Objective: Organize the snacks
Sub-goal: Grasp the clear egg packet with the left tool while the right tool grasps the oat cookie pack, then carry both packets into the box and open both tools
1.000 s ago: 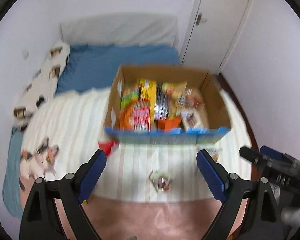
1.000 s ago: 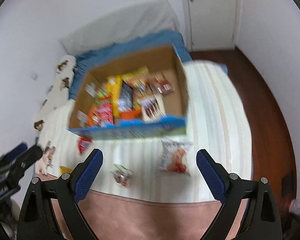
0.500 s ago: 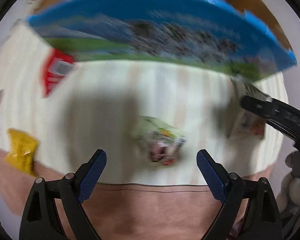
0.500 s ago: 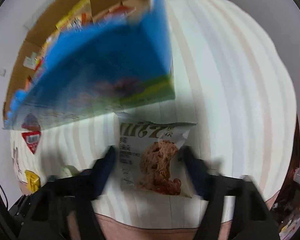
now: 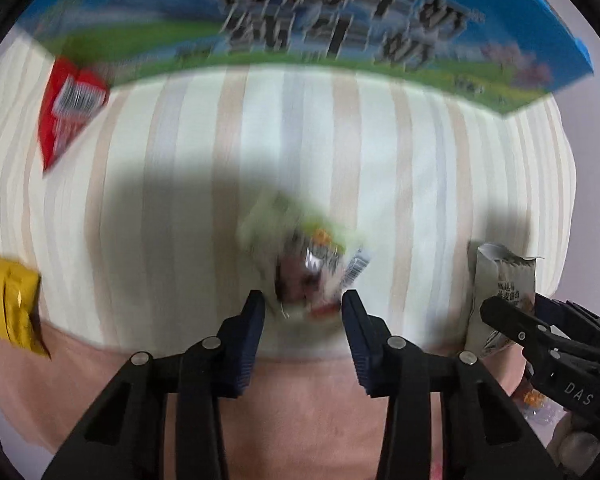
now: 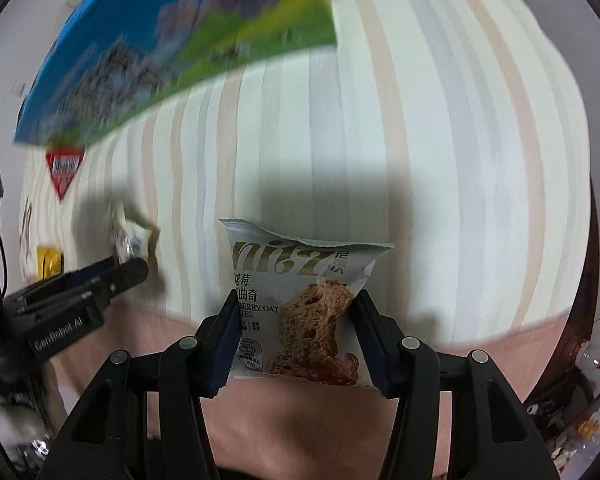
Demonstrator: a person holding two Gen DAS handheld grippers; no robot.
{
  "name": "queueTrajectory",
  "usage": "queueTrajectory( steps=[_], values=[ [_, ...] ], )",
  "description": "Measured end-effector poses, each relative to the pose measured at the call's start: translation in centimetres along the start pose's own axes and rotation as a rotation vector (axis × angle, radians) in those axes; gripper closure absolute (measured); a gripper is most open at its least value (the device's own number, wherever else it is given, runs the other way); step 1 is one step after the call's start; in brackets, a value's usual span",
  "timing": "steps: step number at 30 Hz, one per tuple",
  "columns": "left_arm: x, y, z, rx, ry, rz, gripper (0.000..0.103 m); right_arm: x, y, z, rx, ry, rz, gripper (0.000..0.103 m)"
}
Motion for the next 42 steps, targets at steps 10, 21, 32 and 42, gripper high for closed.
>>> queueTrajectory(
  steps=[10, 21, 32, 42],
  values=[
    [1.5, -2.3, -2.0, 0.100, -0.079, 0.073, 0.043, 2.2, 0.2, 1.8, -0.069, 0.101, 0.001, 0.042],
    [-4.0, 1.3, -0.7, 0.050, -0.010, 0.013, 0.038, 1.6, 0.9, 2.7, -0.049, 0.161, 0.023, 0.038],
    [-1.6, 0.4, 2.4, 0.025, -0.032, 0.036, 0.050, 2.4, 0.5, -0.4, -0.089, 0.140, 0.058, 0.052],
    [-0.8, -6.5, 1.2, 0.156, -0.094, 0.150, 0.050, 1.6, -5.8, -4.7, -0.242, 0.073, 0.098, 0.052]
  ],
)
Point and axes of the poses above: each gripper's, at about its wrist camera, not at the fingertips, and y roughly the way its jaws point, z to its right, x to its underside, the point moved 4 cm from there along y, roughly the way its jaws point, and after that the axes turned 14 degrees about y, right-handed, at the moved point
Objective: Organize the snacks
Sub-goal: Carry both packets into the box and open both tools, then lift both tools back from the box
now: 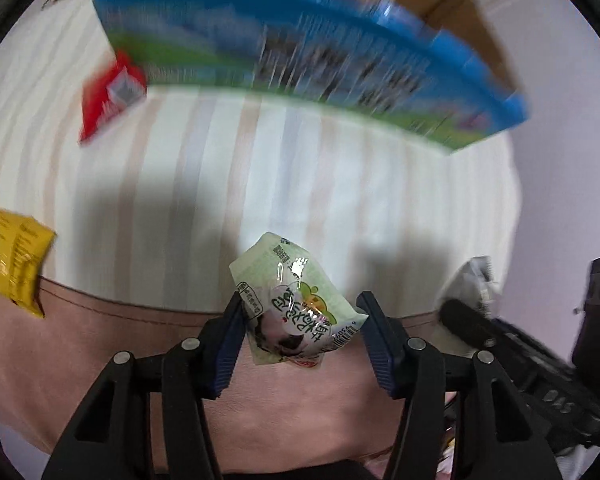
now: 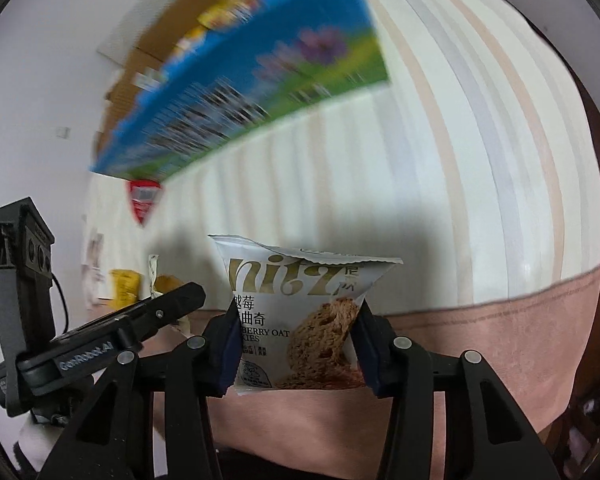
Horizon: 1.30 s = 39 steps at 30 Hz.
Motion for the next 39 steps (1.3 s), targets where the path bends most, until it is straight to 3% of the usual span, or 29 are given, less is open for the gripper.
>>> queueTrajectory(
  steps=[6, 11, 15, 20, 24, 26, 27, 29, 31, 32, 33, 39],
  values=[
    [-6.1, -7.2, 1.7, 0.058, 0.042, 0.134, 0.050, -4.2, -5.9, -5.2, -0.064, -0.085, 0.097, 0.052],
    [-11.5, -11.2, 1.4, 0.032, 0.089, 0.187, 0.050, -10.4, -9.2, -9.5, 0.018, -0.193, 0.199, 0.052],
    [-15.8, -10.7, 0.0, -0.006, 0.098, 0.168, 0.050, -15.0, -9.0, -11.4, 0.133, -0.259, 0.213, 0.052],
    [-19.8, -6.5, -2.5, -0.036, 0.058, 0.071, 0.050, -19.0, -5.5, -11.7, 0.259, -0.280, 0.175, 0.052],
    [-20.7, -3.2, -4.4, -0.059, 0.027, 0.009, 0.050, -21.2, -2.5, -10.8, 0.321, -0.267, 0.144, 0.052],
    [-20.7, -1.7, -4.9, -0.052, 0.027, -0.035, 0.045, -21.7, -1.0, -10.4, 0.343, -0.257, 0.138, 0.051],
    [-20.5, -1.0, -5.1, -0.049, 0.020, -0.059, 0.044, -22.0, -0.4, -10.3, 0.351, -0.239, 0.132, 0.046],
    [-20.3, 0.7, -5.8, -0.032, 0.000, -0.108, 0.042, -22.3, 0.5, -9.8, 0.382, -0.228, 0.109, 0.026],
    [-20.1, 1.3, -6.3, -0.063, 0.005, -0.108, 0.030, -22.1, 1.0, -9.5, 0.381, -0.229, 0.099, 0.020],
    [-20.2, 1.4, -6.5, -0.082, 0.009, -0.101, 0.014, -22.0, 0.9, -9.4, 0.381, -0.230, 0.103, 0.020],
    [-20.1, 1.4, -6.7, -0.095, 0.009, -0.094, 0.009, -21.9, 0.9, -9.4, 0.377, -0.231, 0.104, 0.018],
    [-19.8, 0.4, -6.9, -0.097, 0.010, -0.060, 0.008, -21.7, 0.8, -9.3, 0.359, -0.214, 0.112, 0.015]
  ],
)
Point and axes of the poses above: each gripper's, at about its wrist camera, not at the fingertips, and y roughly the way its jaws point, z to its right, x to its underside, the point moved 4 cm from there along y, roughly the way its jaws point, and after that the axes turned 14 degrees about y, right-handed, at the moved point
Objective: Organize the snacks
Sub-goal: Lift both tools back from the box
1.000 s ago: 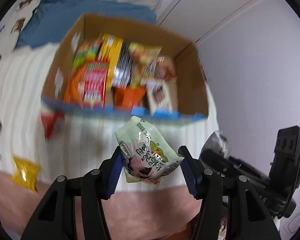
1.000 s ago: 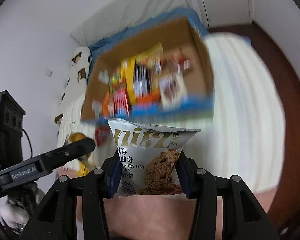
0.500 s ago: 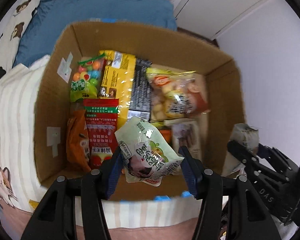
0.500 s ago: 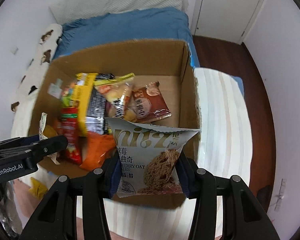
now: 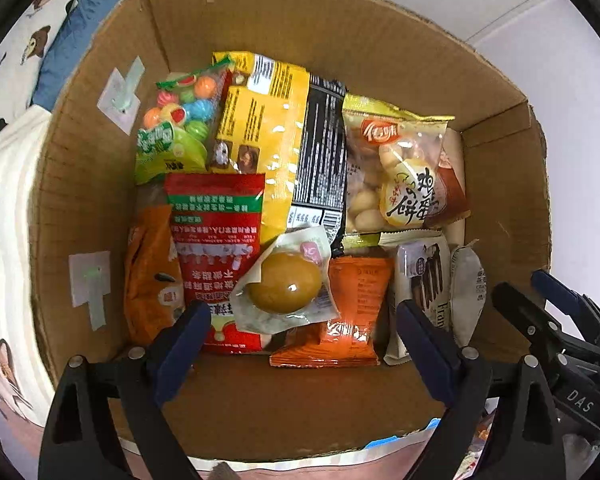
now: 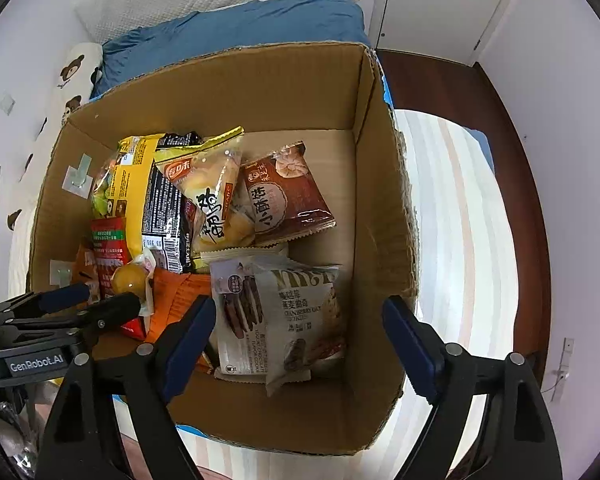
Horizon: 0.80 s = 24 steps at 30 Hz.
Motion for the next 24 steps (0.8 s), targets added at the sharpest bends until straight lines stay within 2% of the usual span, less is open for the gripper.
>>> queueTrajectory(
  steps=[6, 14, 18, 24],
  values=[
    [0.4, -2.4, 0.4, -0.053, 0.033, 0.042, 0.009, 0.8, 0.1, -0.4, -0.010, 0.010, 0.002, 0.009],
    [2.4, -7.2, 1.4, -0.190, 0.087, 0.161, 0.008, 2.6, -0.8, 0.1, -0.054, 0.049, 0.027, 0.009],
    [3.1, -8.9, 1.7, -0.229, 0.092, 0.215, 0.008, 3.7, -1.7, 0.2, -0.073, 0.065, 0.045, 0.009],
    [5.6, -11.1, 2.5, -0.298, 0.111, 0.294, 0.008, 5.8, -4.1, 0.2, -0.079, 0.067, 0.123, 0.006]
  ],
)
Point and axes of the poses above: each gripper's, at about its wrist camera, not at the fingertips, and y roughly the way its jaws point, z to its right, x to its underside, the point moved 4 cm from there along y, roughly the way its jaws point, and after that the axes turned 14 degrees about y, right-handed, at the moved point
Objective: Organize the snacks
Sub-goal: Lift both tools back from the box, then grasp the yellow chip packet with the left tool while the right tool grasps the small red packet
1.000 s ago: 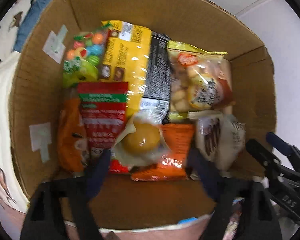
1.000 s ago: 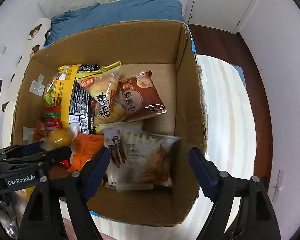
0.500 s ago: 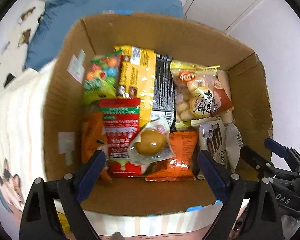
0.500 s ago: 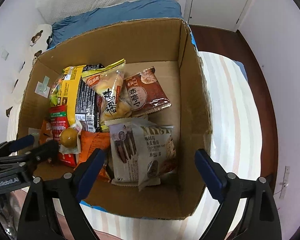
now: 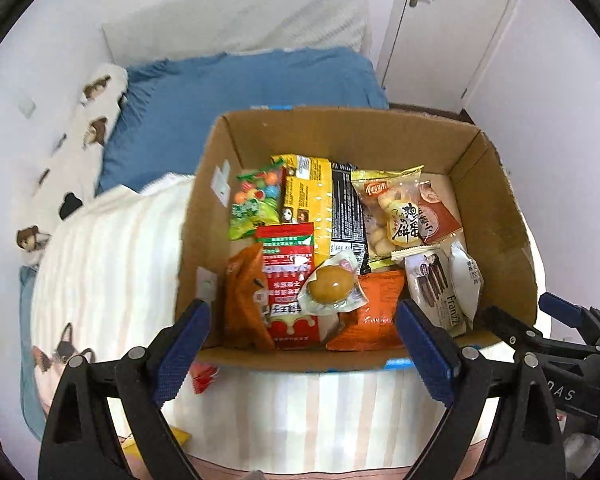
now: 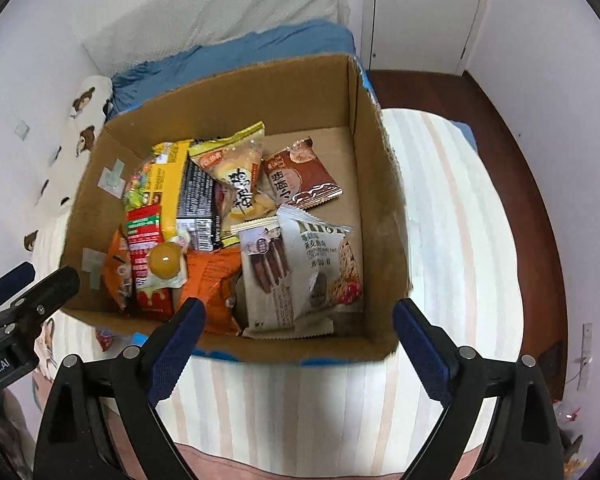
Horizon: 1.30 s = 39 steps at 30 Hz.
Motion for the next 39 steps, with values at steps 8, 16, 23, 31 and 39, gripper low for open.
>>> queueTrajectory(
  steps=[8, 16, 23, 31, 39],
  values=[
    [2.5, -5.5, 0.8, -0.052, 0.014, 0.115, 0.008, 3.1, -5.5, -0.5, -0.026, -0.033, 0.124, 0.006],
    [5.1, -10.6, 1.8, -0.069, 0.018, 0.201, 0.008, 6.1, -11.4, -0.2, -0.063, -0.035, 0.233, 0.004],
    [7.0, -13.6, 2.1, -0.071, 0.015, 0.249, 0.008, 8.3, -15.4, 0.6, -0.093, -0.016, 0.297, 0.004],
    [8.6, -14.9, 2.0, -0.061, -0.005, 0.265, 0.008, 9.7, -18.1, 1.4, -0.126, 0.014, 0.330, 0.004],
    [10.6, -13.5, 0.7, -0.071, -0.040, 0.221, 0.008, 10.6, -16.3, 1.7, -0.153, 0.041, 0.286, 0.003]
  ],
)
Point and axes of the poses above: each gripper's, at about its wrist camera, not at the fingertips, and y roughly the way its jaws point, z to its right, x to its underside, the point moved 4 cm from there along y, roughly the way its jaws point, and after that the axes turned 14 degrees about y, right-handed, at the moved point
